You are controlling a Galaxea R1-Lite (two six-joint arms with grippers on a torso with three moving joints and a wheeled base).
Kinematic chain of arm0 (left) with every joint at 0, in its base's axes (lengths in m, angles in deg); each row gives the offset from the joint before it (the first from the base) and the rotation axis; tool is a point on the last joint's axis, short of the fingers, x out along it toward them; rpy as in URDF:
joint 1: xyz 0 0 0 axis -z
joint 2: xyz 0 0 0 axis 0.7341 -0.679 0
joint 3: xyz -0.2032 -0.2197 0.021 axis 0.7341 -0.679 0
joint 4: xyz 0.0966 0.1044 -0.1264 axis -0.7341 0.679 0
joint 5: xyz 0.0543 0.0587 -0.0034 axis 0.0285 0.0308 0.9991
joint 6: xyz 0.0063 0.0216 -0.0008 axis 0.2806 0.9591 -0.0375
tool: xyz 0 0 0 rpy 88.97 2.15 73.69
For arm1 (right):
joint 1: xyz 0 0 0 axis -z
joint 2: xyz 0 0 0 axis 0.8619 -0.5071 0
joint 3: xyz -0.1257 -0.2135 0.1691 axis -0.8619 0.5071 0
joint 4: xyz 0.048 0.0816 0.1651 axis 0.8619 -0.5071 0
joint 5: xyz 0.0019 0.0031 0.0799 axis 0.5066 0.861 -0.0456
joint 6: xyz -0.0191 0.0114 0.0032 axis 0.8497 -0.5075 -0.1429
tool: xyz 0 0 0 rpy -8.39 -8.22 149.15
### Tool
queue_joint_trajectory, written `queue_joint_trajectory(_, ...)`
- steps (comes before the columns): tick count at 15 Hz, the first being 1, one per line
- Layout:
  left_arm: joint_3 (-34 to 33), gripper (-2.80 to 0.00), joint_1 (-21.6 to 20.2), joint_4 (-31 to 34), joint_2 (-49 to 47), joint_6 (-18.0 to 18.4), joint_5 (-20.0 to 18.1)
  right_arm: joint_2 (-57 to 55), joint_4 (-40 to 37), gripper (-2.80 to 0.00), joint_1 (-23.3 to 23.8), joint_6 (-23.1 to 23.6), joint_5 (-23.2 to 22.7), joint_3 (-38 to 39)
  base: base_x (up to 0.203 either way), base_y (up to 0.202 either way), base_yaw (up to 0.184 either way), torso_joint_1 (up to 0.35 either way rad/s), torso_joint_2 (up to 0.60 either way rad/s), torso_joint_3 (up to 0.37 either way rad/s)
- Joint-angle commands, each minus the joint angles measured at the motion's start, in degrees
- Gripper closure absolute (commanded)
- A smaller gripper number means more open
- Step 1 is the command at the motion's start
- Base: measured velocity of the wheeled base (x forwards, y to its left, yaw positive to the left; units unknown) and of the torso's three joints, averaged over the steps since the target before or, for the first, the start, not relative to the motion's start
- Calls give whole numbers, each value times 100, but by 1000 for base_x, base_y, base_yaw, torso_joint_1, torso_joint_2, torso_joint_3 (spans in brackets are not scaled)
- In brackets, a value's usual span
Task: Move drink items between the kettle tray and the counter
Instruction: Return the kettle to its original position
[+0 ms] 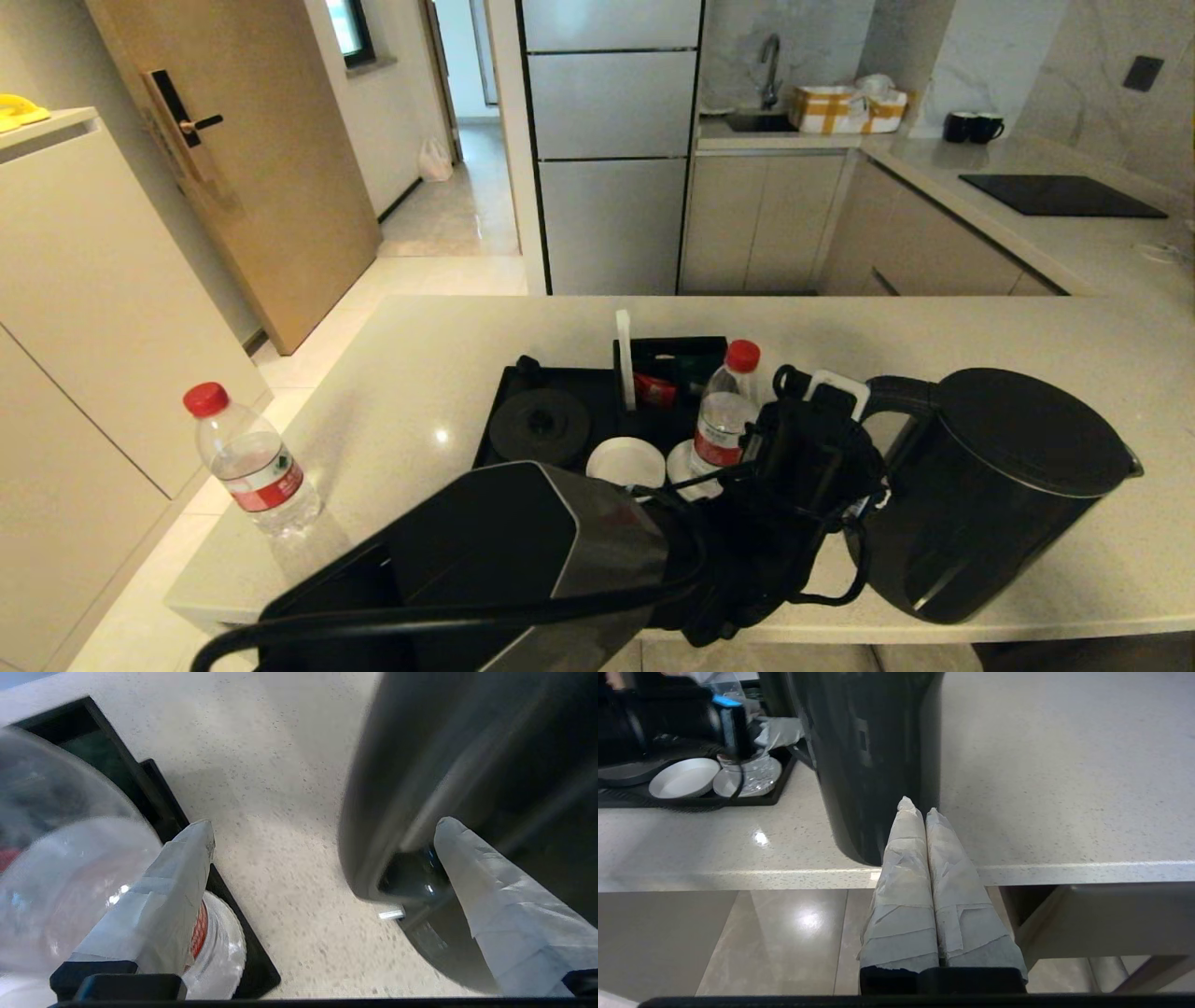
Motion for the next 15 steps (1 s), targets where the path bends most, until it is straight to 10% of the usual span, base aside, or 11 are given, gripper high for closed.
queue_joint_trajectory(1,196,-280,-23,69,-115,7,31,1,1,0,-2,1,2,7,0,0,0,0,0,0)
queue_joint_trajectory(15,1046,-280,-23,704,-459,161,-40,1,1,0,-2,1,2,-1,0,0,0,0,0,0)
